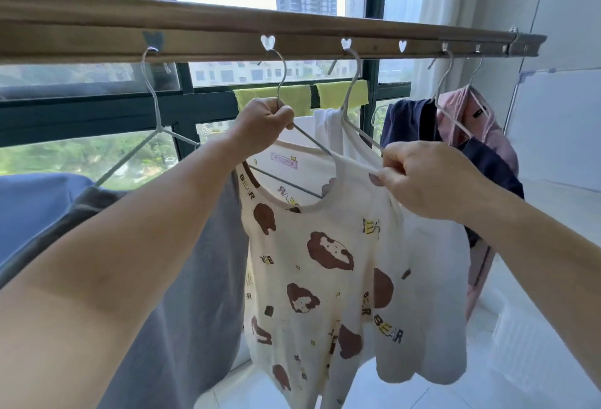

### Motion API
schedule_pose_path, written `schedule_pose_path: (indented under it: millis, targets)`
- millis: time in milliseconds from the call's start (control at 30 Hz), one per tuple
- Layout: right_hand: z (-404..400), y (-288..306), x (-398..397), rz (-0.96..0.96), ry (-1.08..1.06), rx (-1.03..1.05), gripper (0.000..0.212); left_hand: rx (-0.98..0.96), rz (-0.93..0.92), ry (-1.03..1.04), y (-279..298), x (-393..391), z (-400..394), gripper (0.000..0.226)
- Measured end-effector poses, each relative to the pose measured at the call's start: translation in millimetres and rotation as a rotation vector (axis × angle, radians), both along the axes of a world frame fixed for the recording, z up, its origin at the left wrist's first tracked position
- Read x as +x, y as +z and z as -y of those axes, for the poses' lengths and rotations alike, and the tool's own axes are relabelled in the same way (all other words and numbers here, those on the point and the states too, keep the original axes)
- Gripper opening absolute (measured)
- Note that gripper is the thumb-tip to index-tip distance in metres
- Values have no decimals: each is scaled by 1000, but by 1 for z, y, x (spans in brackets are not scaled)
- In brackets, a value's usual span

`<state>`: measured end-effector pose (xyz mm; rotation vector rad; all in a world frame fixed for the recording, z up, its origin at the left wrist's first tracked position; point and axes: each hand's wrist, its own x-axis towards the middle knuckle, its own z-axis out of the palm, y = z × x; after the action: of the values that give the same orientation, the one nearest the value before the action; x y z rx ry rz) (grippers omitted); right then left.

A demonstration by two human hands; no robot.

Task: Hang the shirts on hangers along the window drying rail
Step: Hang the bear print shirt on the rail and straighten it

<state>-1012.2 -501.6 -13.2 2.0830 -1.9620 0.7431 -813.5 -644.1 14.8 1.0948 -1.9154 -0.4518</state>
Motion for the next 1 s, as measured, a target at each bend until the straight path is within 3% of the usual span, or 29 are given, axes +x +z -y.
schedule_pose_path:
  millis: [133, 267, 433, 600, 833, 1000]
  targets:
    - [-4, -9, 0, 164, 53, 163, 31, 7, -25, 24, -3, 10, 4, 25]
    - [9, -14, 13, 297, 105, 163, 31, 6, -41, 22, -5, 11, 6, 28]
    - [21, -18, 38, 266, 169, 14, 20, 10, -110, 16, -7, 9, 8, 28]
    - [23, -28, 70, 314, 290, 36, 19, 5, -156, 147, -10, 0, 10, 11]
    - [29, -30, 78, 314, 407, 59, 19, -86, 129, 326, -1, 15, 13, 22]
    - [45, -27, 47, 241, 348, -75, 22, -290, 272, 618, 3, 12, 2, 54]
